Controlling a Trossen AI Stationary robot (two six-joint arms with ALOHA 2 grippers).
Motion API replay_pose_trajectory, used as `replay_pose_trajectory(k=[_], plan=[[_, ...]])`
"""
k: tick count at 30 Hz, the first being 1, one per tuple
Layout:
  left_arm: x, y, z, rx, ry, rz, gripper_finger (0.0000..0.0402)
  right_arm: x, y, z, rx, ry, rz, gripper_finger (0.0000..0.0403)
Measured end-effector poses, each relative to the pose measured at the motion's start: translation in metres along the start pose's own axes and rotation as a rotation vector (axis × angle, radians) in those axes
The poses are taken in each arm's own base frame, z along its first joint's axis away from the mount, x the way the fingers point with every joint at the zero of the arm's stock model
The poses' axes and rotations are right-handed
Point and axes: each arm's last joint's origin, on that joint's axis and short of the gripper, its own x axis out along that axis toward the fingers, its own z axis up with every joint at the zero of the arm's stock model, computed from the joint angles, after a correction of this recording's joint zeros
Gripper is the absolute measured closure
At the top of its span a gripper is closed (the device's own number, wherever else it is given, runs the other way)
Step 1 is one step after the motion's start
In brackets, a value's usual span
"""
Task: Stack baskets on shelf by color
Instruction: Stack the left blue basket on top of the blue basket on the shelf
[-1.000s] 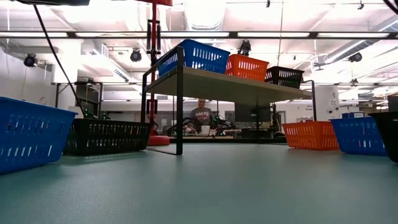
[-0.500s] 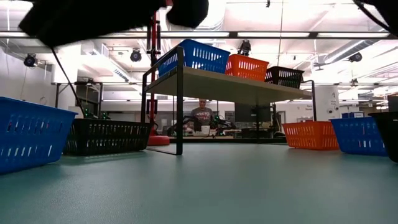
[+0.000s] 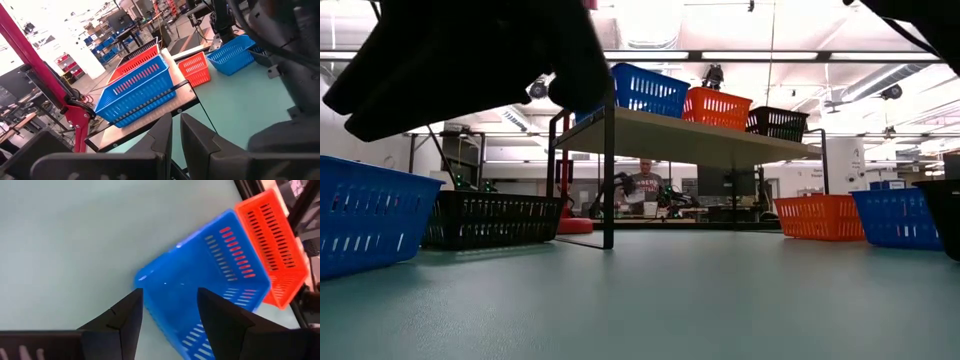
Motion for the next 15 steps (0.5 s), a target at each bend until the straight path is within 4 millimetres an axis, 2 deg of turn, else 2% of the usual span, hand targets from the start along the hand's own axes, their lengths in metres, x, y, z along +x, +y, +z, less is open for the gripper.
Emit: replay_pose_trajectory(k=[5,10,15], plan=[[0.000,0.000,0.000,0.000,0.000,0.000,0.0380,0.003,-0.005,-0.008,0.019,-0.016,0.003,0.0223],[0.000,0.000,0.000,-0.002,0.000,0.000,0.0380,0.013,0.000,-0.019,0.019,0.007,0.035,0.0225],[0.000,0.000,0.000,-0.001,0.000,0.000,0.0380,0.014,-0.002,-0.026,0.028,0.013,0.033,0.0231]])
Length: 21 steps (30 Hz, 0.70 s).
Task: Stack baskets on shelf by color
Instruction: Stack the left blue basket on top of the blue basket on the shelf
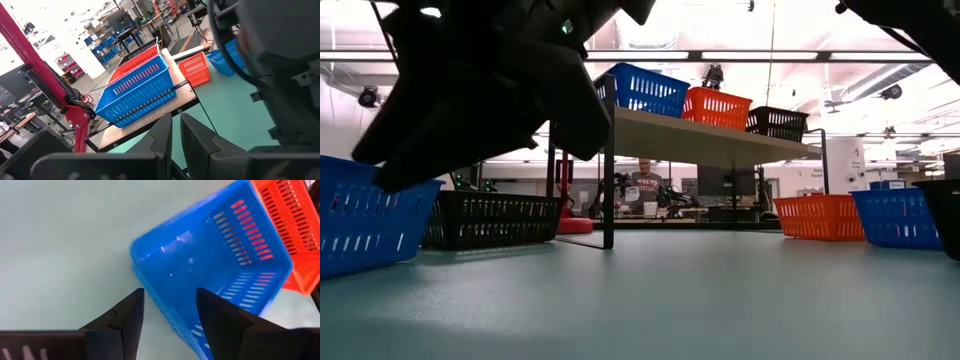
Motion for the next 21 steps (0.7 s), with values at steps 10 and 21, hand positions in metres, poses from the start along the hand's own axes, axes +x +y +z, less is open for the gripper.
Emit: replay_pose_trajectory(k=[10,21], plan=[[0.000,0.000,0.000,0.000,0.000,0.000,0.0380,0.006,0.003,-0.013,0.004,-0.036,0.072,0.0259],[0.000,0.000,0.000,0.000,0.000,0.000,0.0380,0.009,0.008,-0.016,-0.013,-0.024,0.089,0.0356]])
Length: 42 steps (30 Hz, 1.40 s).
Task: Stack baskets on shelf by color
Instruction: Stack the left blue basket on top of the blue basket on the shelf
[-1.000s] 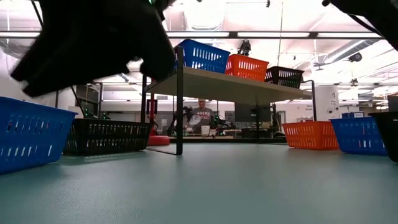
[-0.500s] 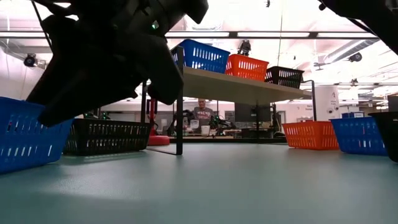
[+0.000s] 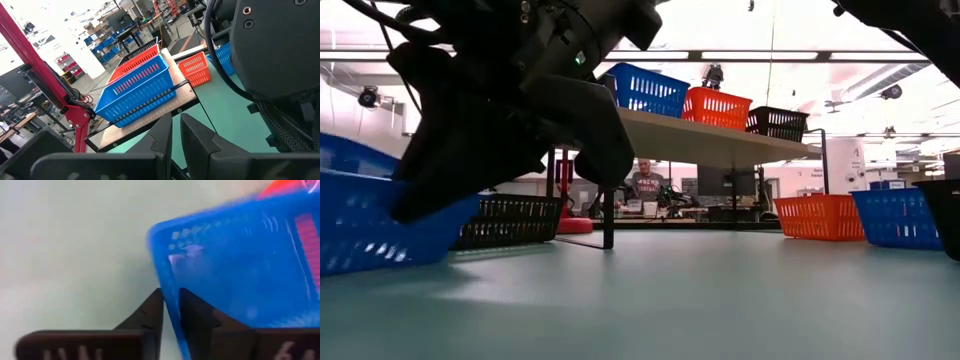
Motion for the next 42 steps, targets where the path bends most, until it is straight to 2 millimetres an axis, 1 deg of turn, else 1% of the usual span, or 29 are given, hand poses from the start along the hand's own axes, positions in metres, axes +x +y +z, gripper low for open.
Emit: replay_pose_trajectory(k=[3,4,7,9,13,18,24,28,31,37,40,42], plan=[[0.000,0.000,0.000,0.000,0.000,0.000,0.0380,0.000,0.000,0.000,-0.005,0.000,0.000,0.0386],[0.000,0.000,0.000,0.000,0.000,0.000,0.0380,0.000,0.001,0.001,-0.006,0.000,0.000,0.0389],[0.000,0.000,0.000,0.000,0.000,0.000,0.0380,-0.003,0.002,0.004,-0.010,0.002,0.006,0.0392],[0.000,0.000,0.000,-0.001,0.000,0.001,0.0380,-0.007,0.004,0.010,-0.015,0.002,0.006,0.0393],[0.000,0.001,0.006,-0.023,-0.005,0.002,0.0380,-0.024,0.008,0.026,0.004,0.001,0.023,0.0393],[-0.001,0.000,0.009,-0.051,-0.009,-0.001,0.0380,-0.058,0.012,0.047,0.084,0.000,0.043,0.0394],[-0.001,-0.001,0.010,-0.069,-0.013,-0.002,0.0380,-0.105,0.019,0.068,0.202,0.006,0.063,0.0394],[-0.001,-0.001,0.011,-0.073,-0.013,-0.002,0.0380,-0.137,0.023,0.079,0.267,0.004,0.067,0.0394],[-0.001,-0.001,0.011,-0.073,-0.013,-0.003,0.0380,-0.163,0.024,0.086,0.309,0.002,0.039,0.0394],[-0.001,-0.001,0.011,-0.072,-0.013,-0.003,0.0380,-0.221,0.025,0.092,0.363,0.015,-0.054,0.0394],[-0.001,-0.001,0.011,-0.072,-0.013,-0.003,0.0380,-0.248,0.024,0.089,0.372,0.054,-0.142,0.0394],[-0.001,-0.001,0.011,-0.071,-0.013,-0.003,0.0380,-0.264,0.022,0.084,0.381,0.083,-0.181,0.0394]])
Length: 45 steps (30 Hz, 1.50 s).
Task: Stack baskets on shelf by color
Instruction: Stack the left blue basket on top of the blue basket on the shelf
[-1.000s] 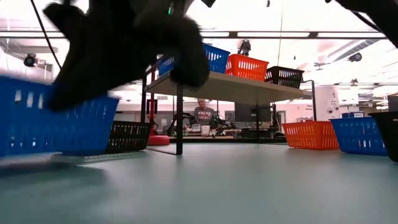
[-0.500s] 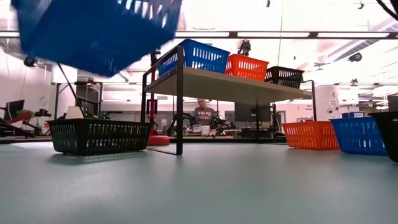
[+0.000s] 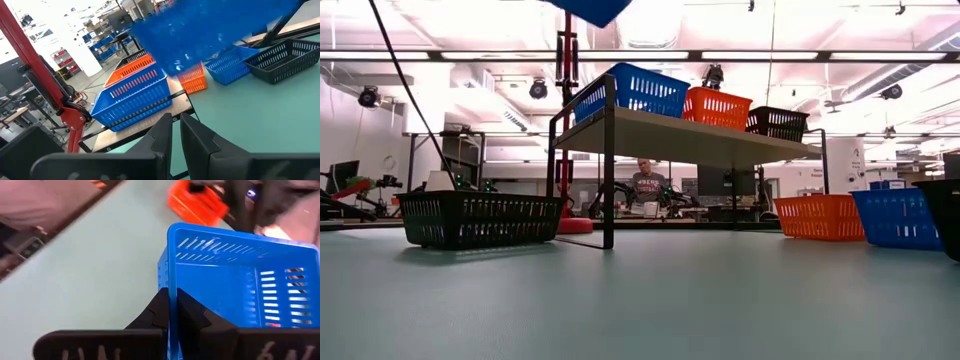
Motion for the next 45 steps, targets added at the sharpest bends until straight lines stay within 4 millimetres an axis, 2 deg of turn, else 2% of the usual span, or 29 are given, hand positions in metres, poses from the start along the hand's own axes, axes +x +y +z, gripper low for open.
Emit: replay_pose_trajectory(k=[4,9,19,24,35,45], plan=[[0.000,0.000,0.000,0.000,0.000,0.000,0.0380,-0.018,-0.016,-0.010,0.033,0.014,-0.037,0.0394],[0.000,0.000,0.000,-0.002,0.000,0.000,0.0380,-0.028,-0.037,-0.026,0.069,0.036,-0.075,0.0394],[0.000,0.000,0.000,-0.002,0.000,0.000,0.0380,-0.017,-0.075,-0.065,0.133,0.145,-0.093,0.0394],[0.000,0.000,0.000,-0.002,0.000,-0.001,0.0380,-0.014,-0.090,-0.079,0.157,0.136,-0.059,0.0394],[0.000,0.000,0.000,-0.002,0.000,-0.001,0.0380,-0.017,-0.111,-0.096,0.147,0.089,-0.016,0.0394],[0.000,0.000,0.000,-0.003,0.000,-0.001,0.0380,0.003,-0.112,-0.110,0.133,0.112,-0.014,0.0394]])
